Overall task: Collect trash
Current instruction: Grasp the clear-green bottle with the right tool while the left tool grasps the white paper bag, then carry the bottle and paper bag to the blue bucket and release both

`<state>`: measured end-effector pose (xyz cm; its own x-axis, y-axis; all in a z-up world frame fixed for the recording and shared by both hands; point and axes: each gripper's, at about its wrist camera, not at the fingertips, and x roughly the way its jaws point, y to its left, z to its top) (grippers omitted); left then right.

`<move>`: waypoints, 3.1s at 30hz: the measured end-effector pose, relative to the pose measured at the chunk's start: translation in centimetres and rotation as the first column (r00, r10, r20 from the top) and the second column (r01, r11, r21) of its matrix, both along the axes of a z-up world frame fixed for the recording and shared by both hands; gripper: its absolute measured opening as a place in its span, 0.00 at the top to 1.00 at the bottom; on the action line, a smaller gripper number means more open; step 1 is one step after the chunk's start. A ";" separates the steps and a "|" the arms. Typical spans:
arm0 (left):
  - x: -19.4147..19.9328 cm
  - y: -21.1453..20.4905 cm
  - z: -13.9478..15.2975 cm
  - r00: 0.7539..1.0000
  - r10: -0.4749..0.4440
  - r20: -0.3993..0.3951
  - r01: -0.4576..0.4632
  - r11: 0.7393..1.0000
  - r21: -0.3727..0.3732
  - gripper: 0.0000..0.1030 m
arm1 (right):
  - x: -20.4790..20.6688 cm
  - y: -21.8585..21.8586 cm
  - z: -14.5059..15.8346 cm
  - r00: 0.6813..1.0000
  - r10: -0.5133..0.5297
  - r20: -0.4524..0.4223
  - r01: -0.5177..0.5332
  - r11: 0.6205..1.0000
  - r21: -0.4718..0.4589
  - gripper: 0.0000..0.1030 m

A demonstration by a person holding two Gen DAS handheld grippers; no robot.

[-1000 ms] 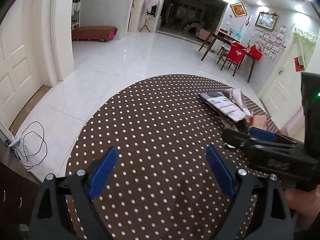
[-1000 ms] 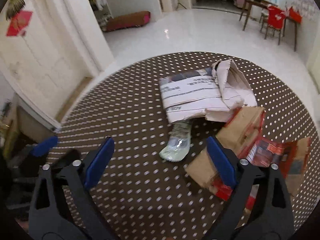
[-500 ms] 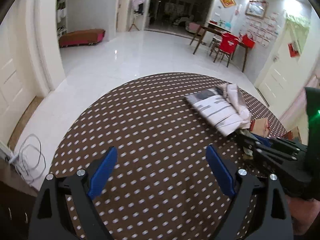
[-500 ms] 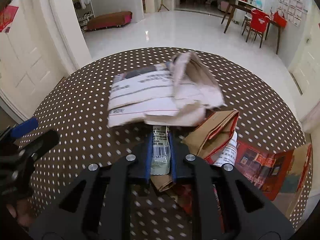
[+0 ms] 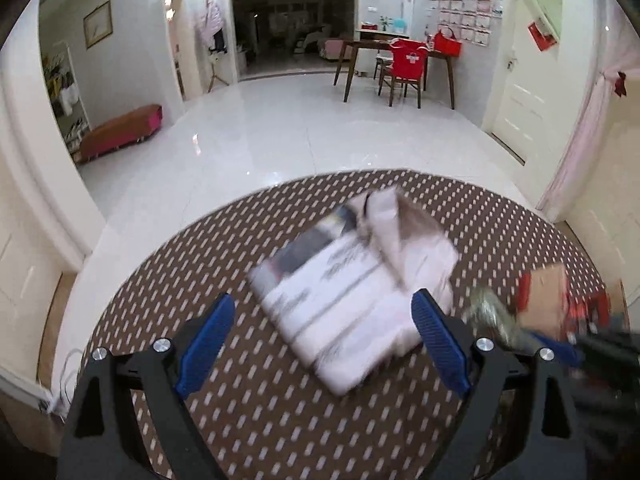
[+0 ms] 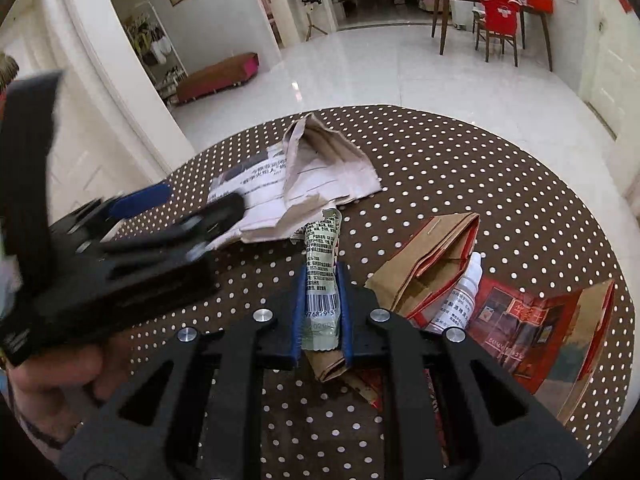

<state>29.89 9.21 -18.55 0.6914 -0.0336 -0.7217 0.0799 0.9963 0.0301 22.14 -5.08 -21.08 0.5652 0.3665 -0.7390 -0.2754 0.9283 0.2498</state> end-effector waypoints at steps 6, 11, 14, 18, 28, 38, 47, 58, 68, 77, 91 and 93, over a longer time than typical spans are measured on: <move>4.6 -2.6 -1.5 0.999 -0.034 -0.040 0.035 0.999 0.032 0.33 | -0.3 -2.0 0.3 1.000 -0.016 -0.006 0.017 0.997 0.071 0.86; 4.5 -2.6 -1.8 0.995 -0.081 -0.057 0.080 0.997 -0.021 0.96 | -0.9 -2.8 1.0 1.000 -0.020 0.003 0.020 0.995 0.100 0.86; 2.5 -1.6 -1.4 0.996 -0.074 -0.048 0.071 0.995 -0.069 0.99 | -1.8 -3.5 1.6 1.000 -0.024 0.012 0.022 0.992 0.124 0.86; -1.2 0.2 -0.2 0.998 -0.057 -0.013 0.054 0.990 -0.129 1.00 | -3.3 -4.5 2.9 0.999 -0.023 0.037 0.017 0.986 0.165 0.86; -10.1 2.1 5.1 0.995 -0.032 0.096 0.052 0.975 -0.217 1.00 | -8.2 -8.0 8.2 0.989 -0.037 0.143 0.000 0.969 0.249 0.86; -15.9 -2.0 9.9 0.974 -0.118 0.195 0.168 0.950 -0.262 1.00 | -12.9 -15.5 12.0 0.966 -0.141 0.215 0.069 0.948 0.311 0.86; -18.1 -9.4 10.8 0.938 -0.278 0.206 0.326 0.910 -0.256 1.00 | -16.5 -25.6 12.3 0.923 -0.320 0.214 0.241 0.913 0.328 0.86; -19.0 -20.8 10.0 0.842 -0.507 0.186 0.540 0.799 -0.266 1.00 | -19.5 -38.9 6.6 0.831 -0.553 0.068 0.517 0.811 0.273 0.85; -17.2 -30.2 5.9 0.758 -0.648 0.076 0.639 0.715 -0.282 1.00 | -18.9 -46.3 -3.7 0.754 -0.627 -0.194 0.656 0.714 0.244 0.83; -14.9 -38.3 1.5 0.686 -0.725 -0.066 0.685 0.673 -0.277 1.00 | -19.8 -50.7 -7.9 0.694 -0.660 -0.289 0.720 0.622 0.309 0.19; -9.9 -47.1 -7.7 0.595 -0.719 -0.359 0.689 0.686 -0.233 0.83 | -24.5 -53.8 -3.9 0.613 -0.765 -0.198 0.770 0.522 0.367 0.14; -9.1 -47.5 -8.4 0.612 -0.688 -0.391 0.669 0.713 -0.208 0.25 | -24.7 -53.6 -3.8 0.610 -0.769 -0.191 0.771 0.520 0.369 0.13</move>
<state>20.76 -38.29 -26.94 0.0959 -0.4024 -0.9104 0.7285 0.6516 -0.2113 -2.58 -58.68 -24.84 0.7635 0.0307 -0.6450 0.5014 0.6014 0.6221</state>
